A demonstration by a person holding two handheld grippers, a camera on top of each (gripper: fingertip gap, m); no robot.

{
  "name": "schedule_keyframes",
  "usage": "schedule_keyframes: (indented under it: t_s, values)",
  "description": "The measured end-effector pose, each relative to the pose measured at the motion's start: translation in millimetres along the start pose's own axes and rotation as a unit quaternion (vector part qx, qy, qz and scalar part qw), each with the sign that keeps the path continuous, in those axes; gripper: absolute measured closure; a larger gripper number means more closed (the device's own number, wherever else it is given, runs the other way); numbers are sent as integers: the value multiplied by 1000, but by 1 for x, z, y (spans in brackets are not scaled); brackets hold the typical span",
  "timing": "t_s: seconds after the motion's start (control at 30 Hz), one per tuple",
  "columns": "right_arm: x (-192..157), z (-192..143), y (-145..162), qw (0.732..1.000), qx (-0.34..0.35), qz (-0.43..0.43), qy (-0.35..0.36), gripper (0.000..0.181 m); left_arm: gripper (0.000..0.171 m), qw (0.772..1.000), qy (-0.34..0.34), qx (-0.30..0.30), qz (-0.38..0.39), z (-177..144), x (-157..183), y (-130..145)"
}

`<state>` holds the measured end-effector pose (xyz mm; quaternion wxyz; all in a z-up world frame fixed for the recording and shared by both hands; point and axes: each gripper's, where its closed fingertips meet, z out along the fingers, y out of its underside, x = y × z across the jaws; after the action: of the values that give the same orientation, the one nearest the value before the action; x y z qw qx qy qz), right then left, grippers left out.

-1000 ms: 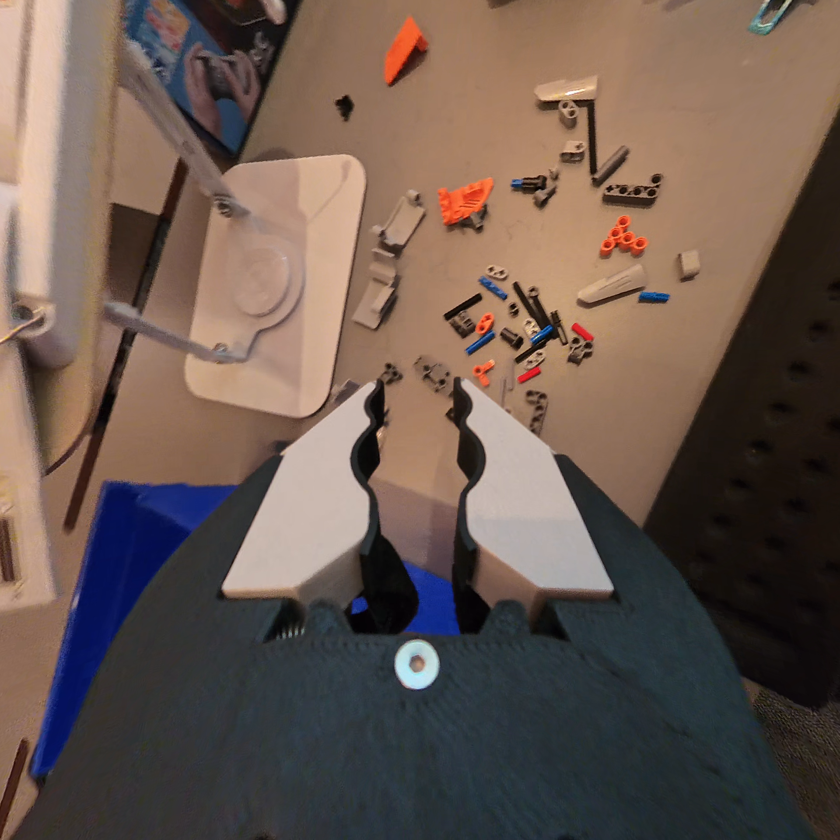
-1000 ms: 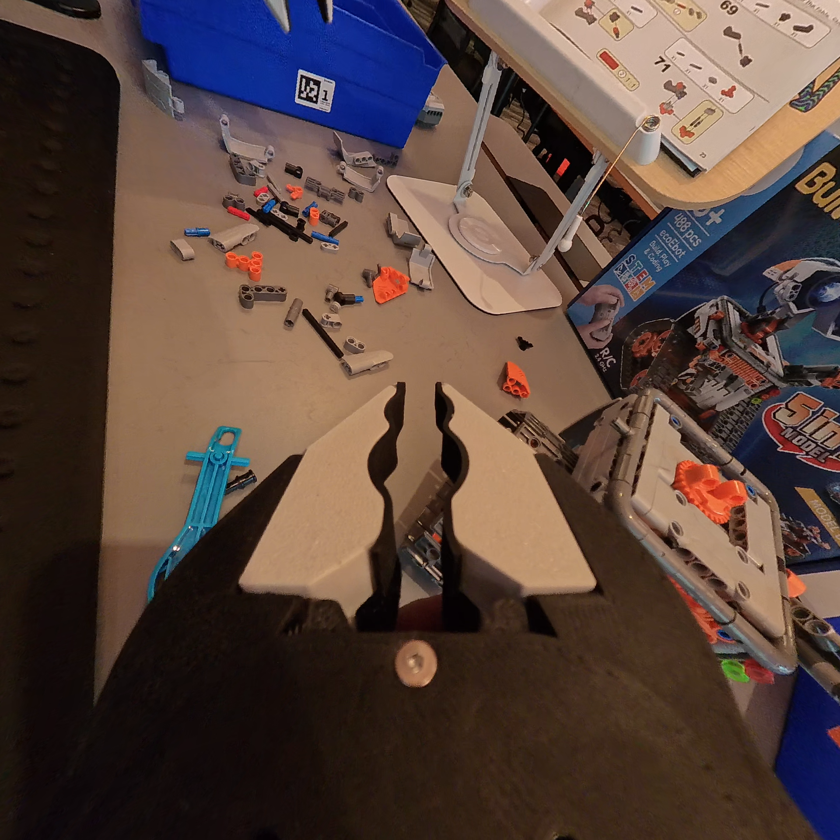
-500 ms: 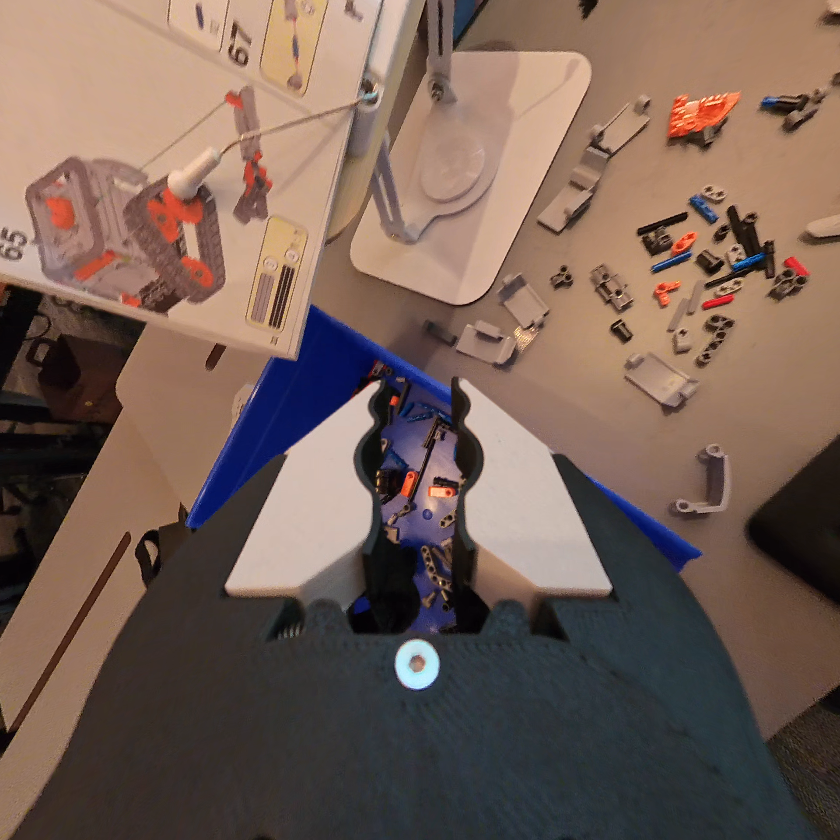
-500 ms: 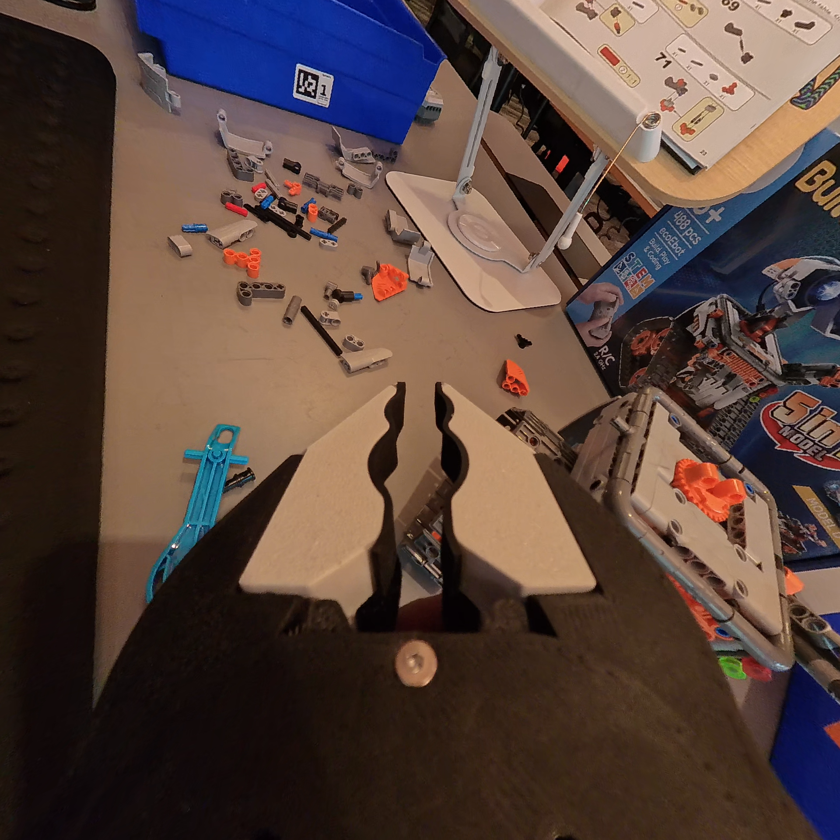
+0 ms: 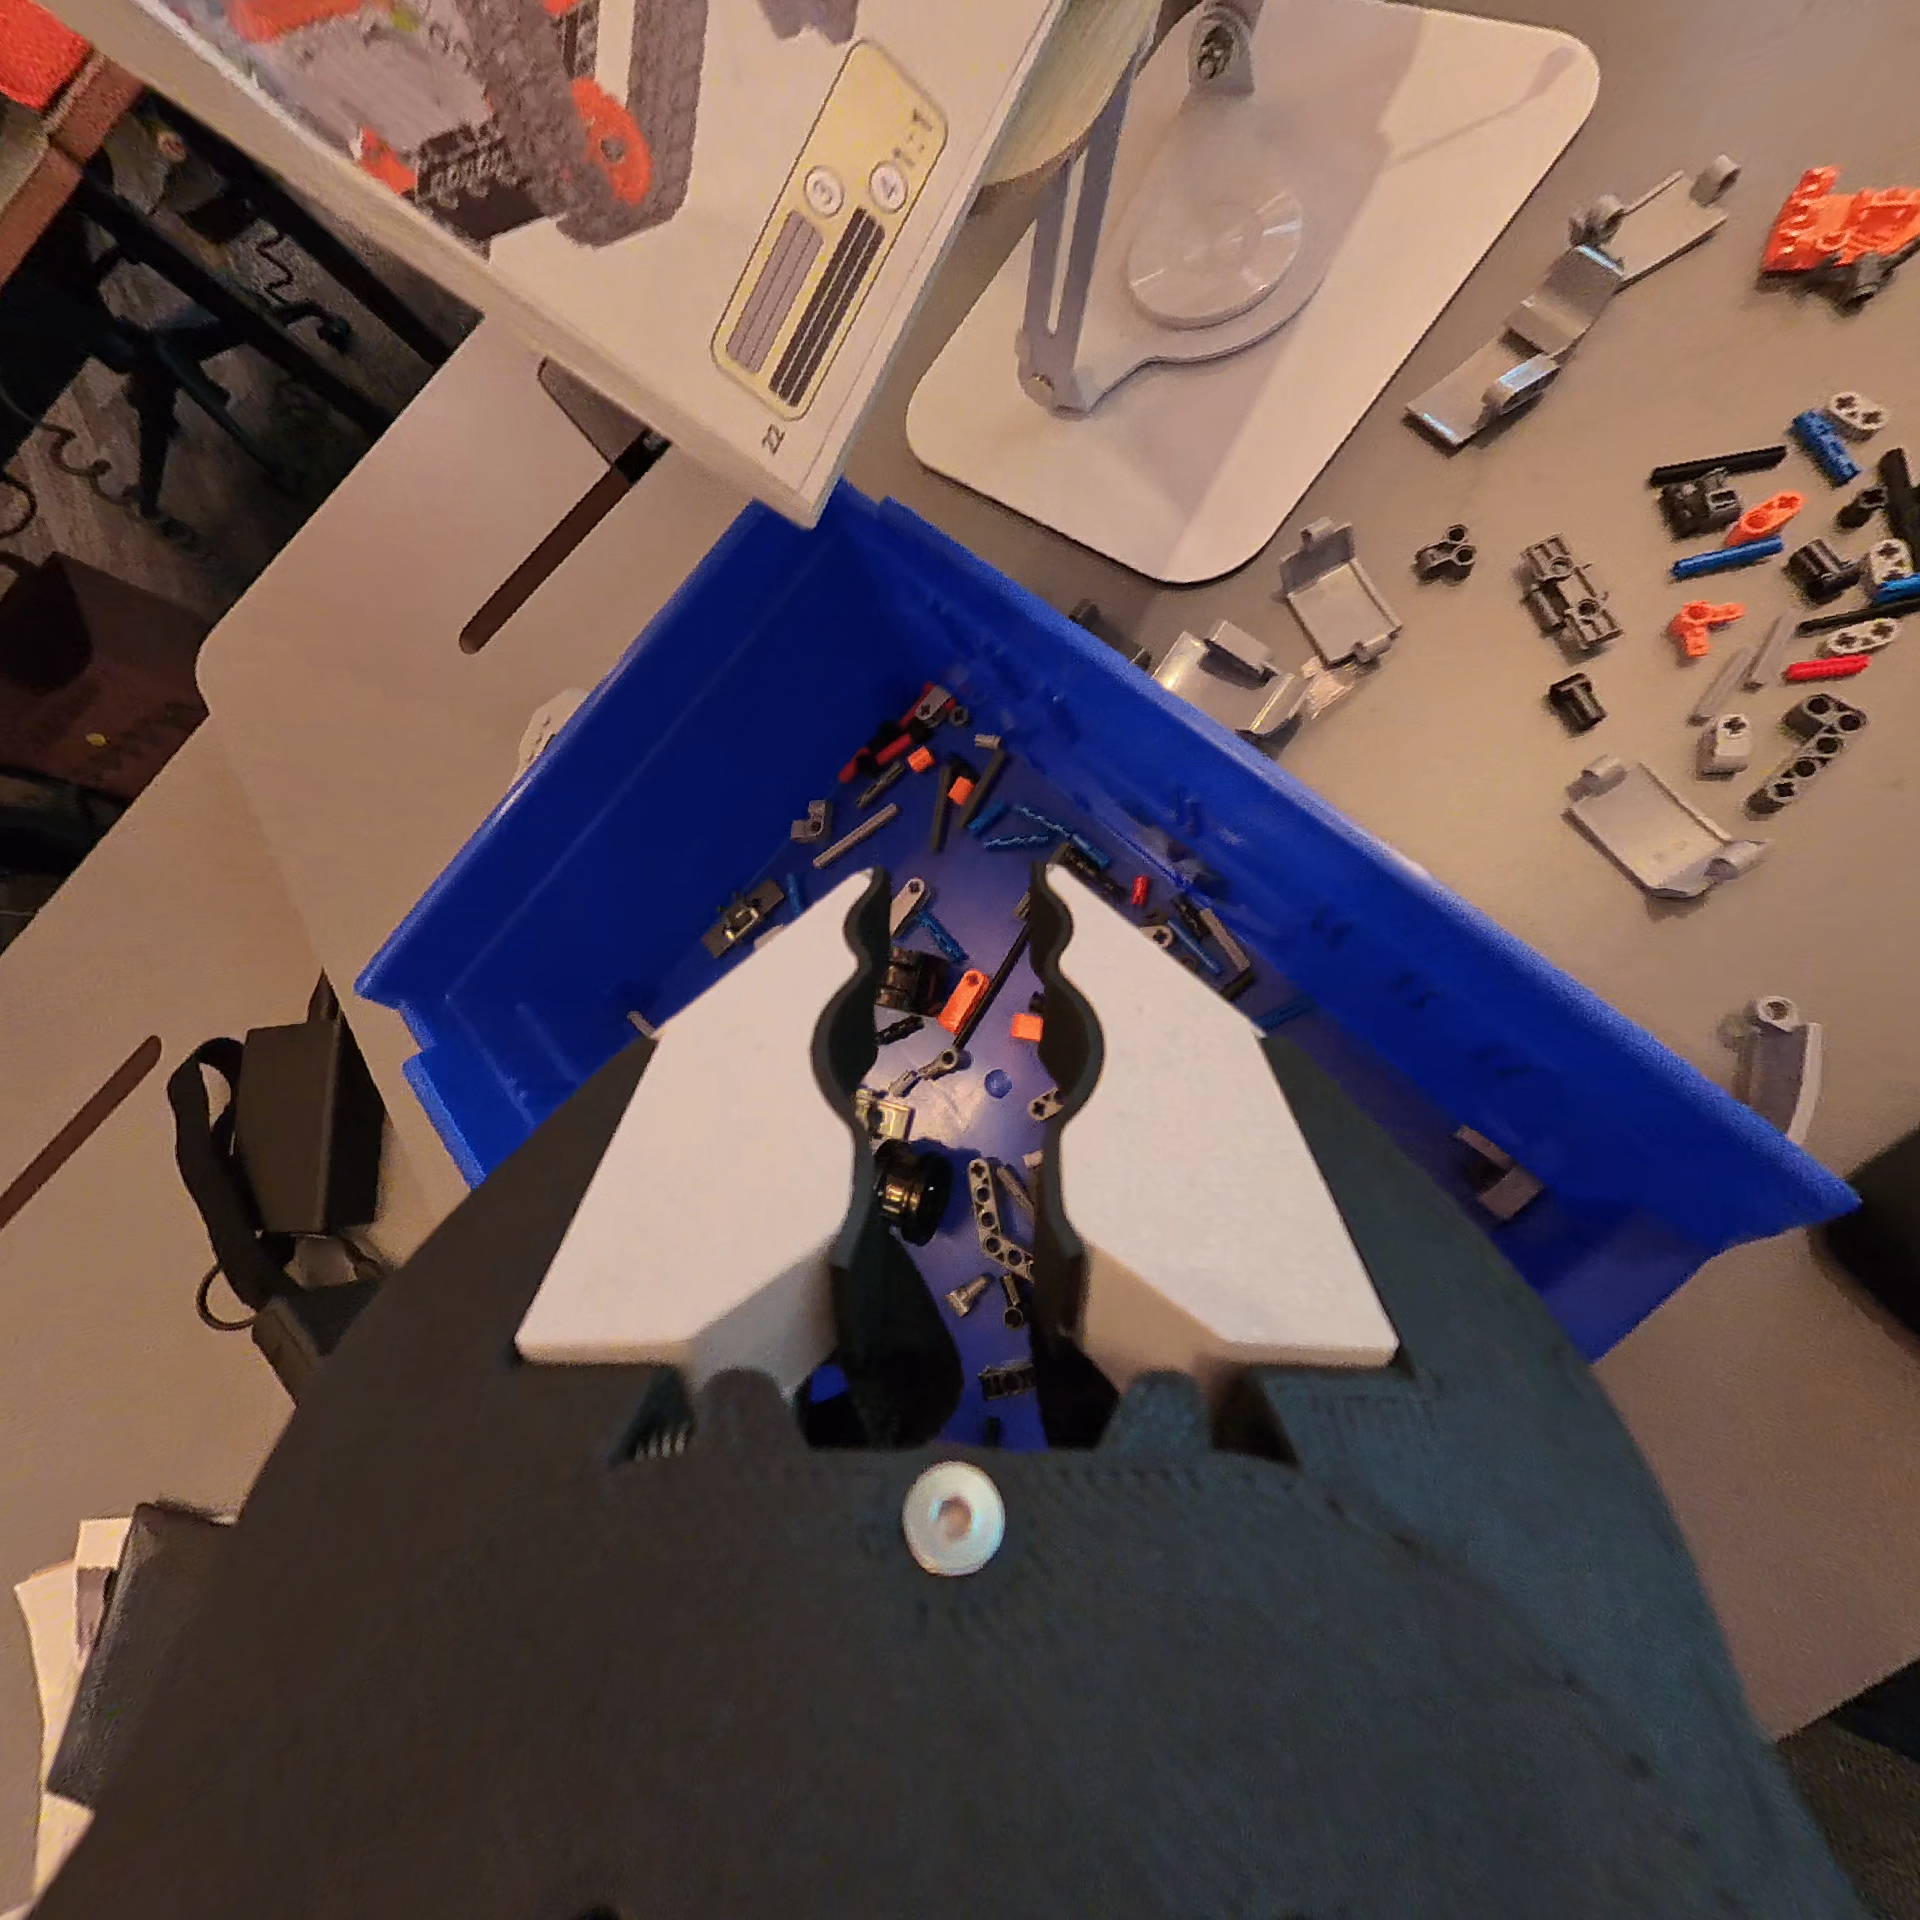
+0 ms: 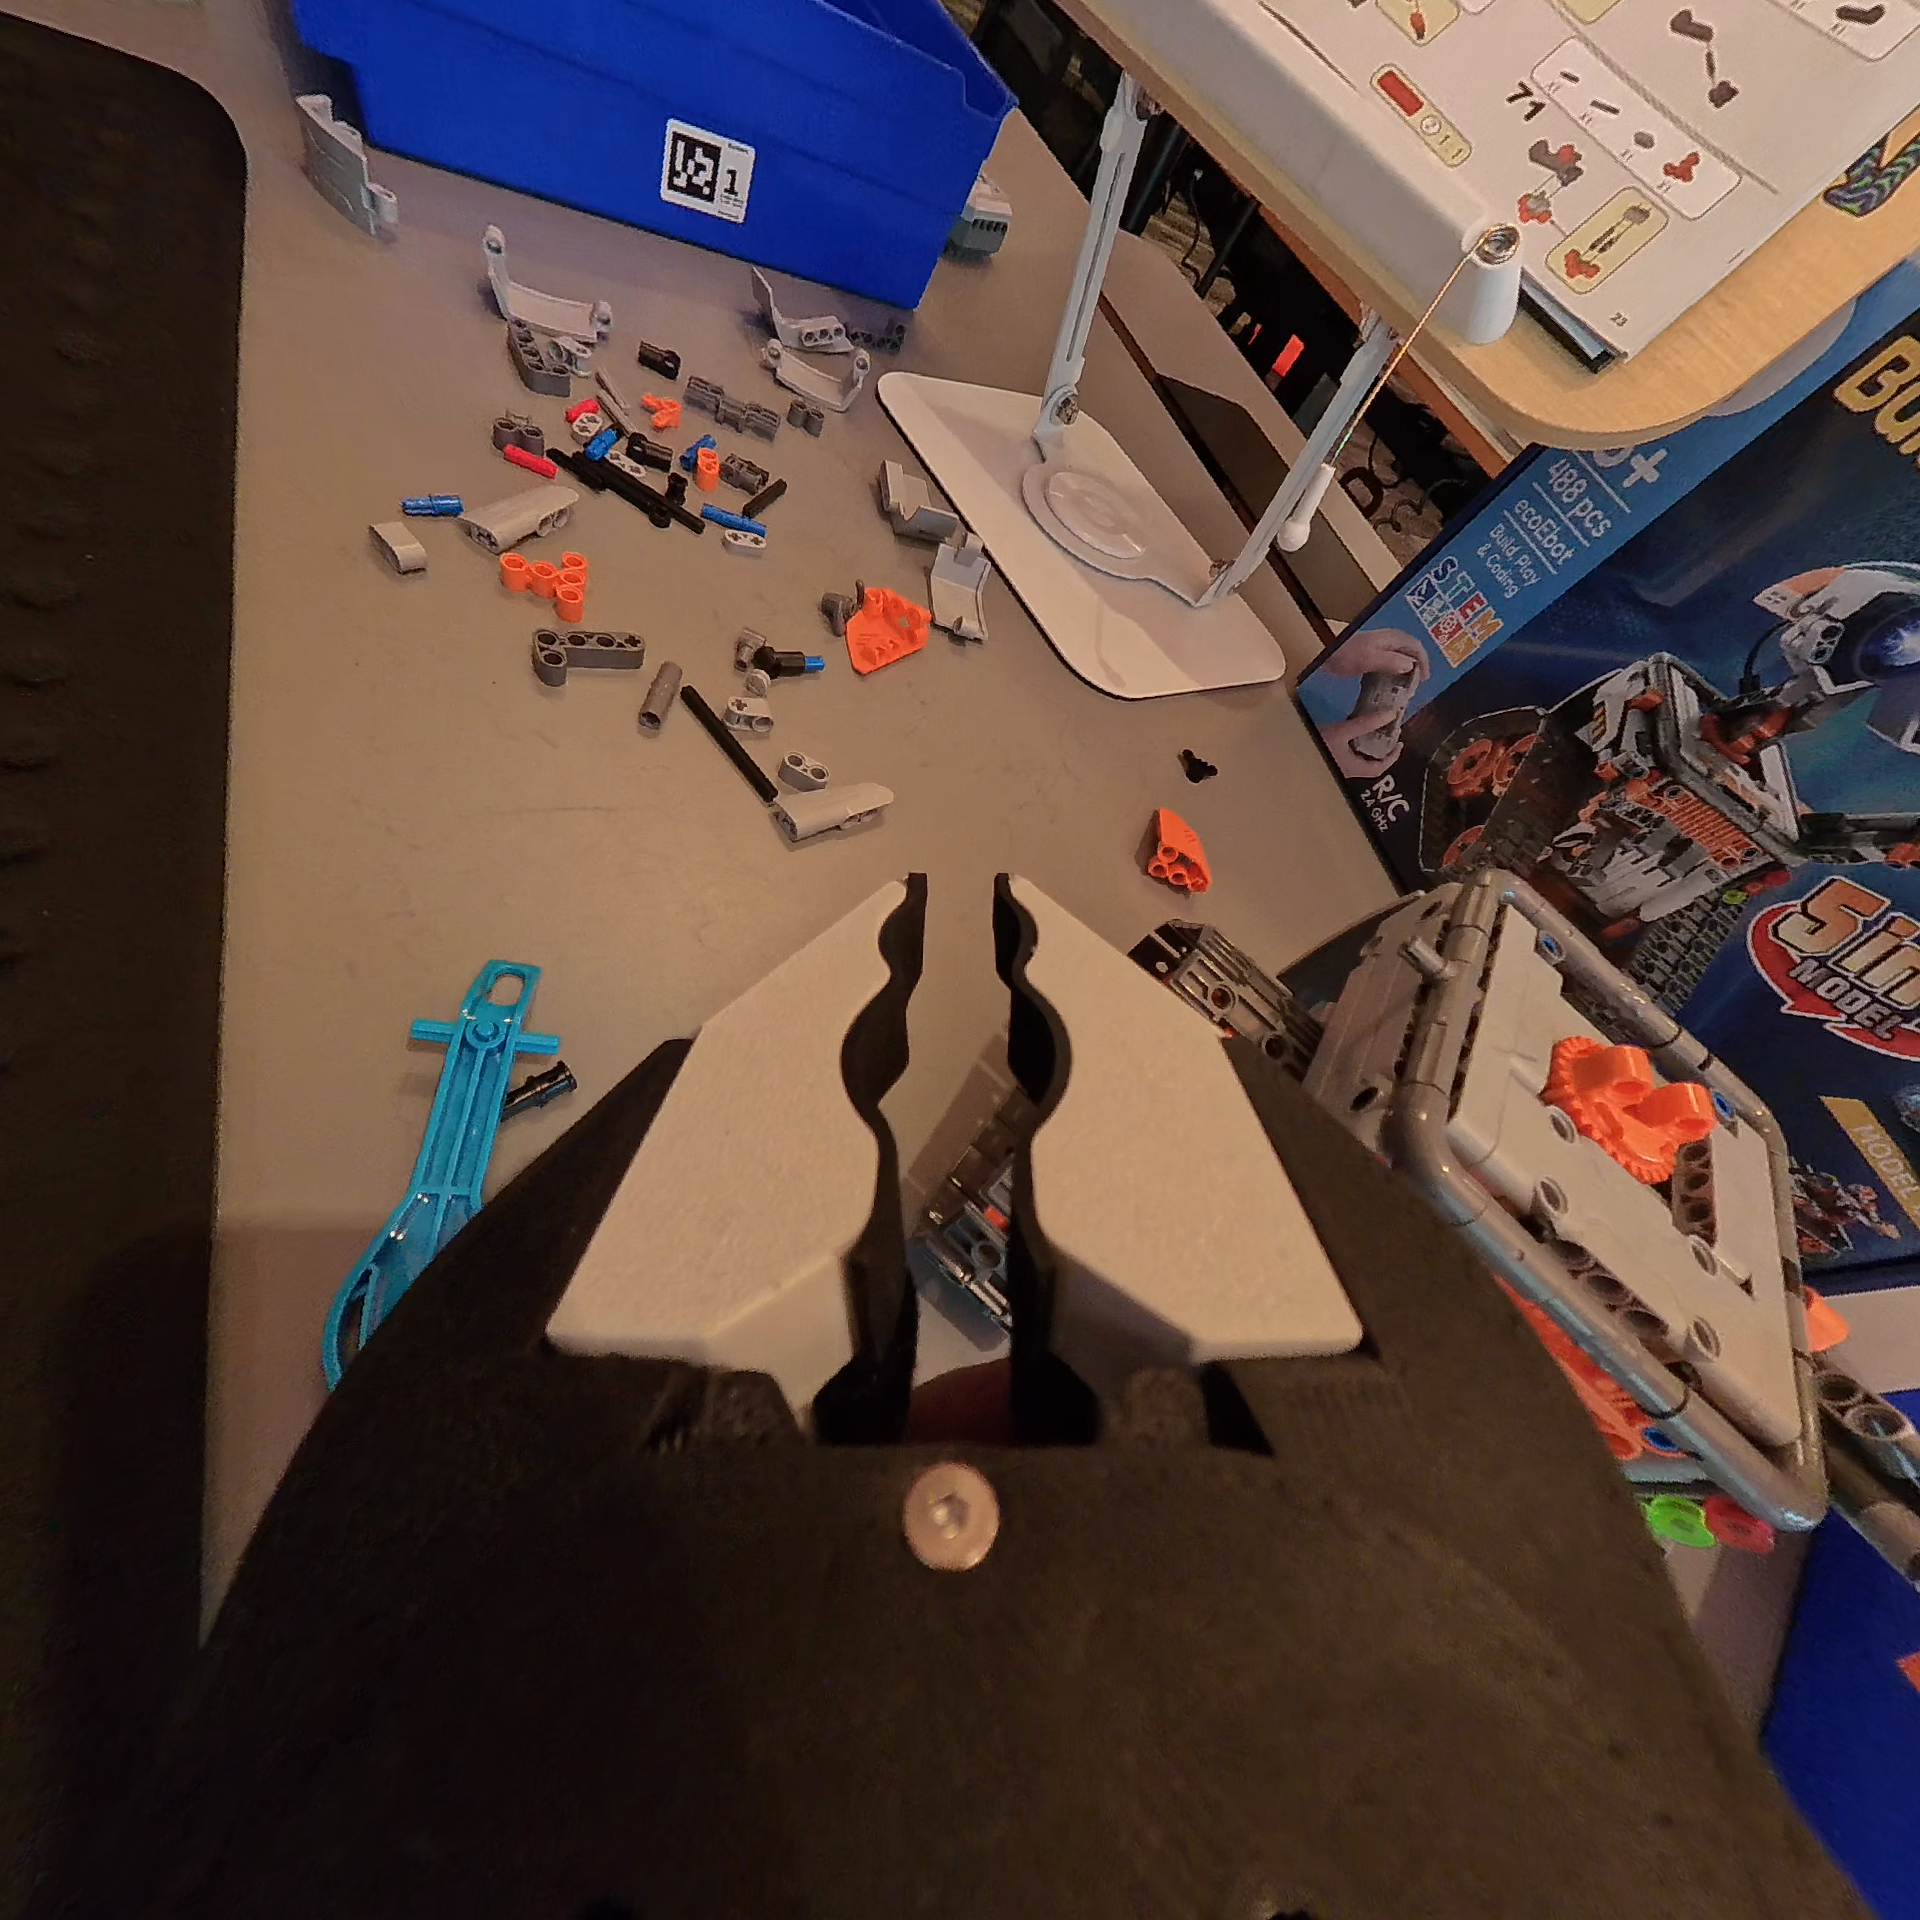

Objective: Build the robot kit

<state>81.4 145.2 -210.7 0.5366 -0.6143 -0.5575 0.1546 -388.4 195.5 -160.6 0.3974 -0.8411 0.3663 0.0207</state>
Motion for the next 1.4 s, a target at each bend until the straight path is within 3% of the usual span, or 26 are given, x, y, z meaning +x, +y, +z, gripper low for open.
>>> schedule_keyframes:
  t_s: [0.8,1.4]
  values:
    - [-1,-1,1,1000,-8,-10,3,170,142,997,-39,-24,-60,32,-26,38]
    - [-1,1,4,1000,-14,-9,1,170,135,994,-46,-30,-95,38,-33,48]
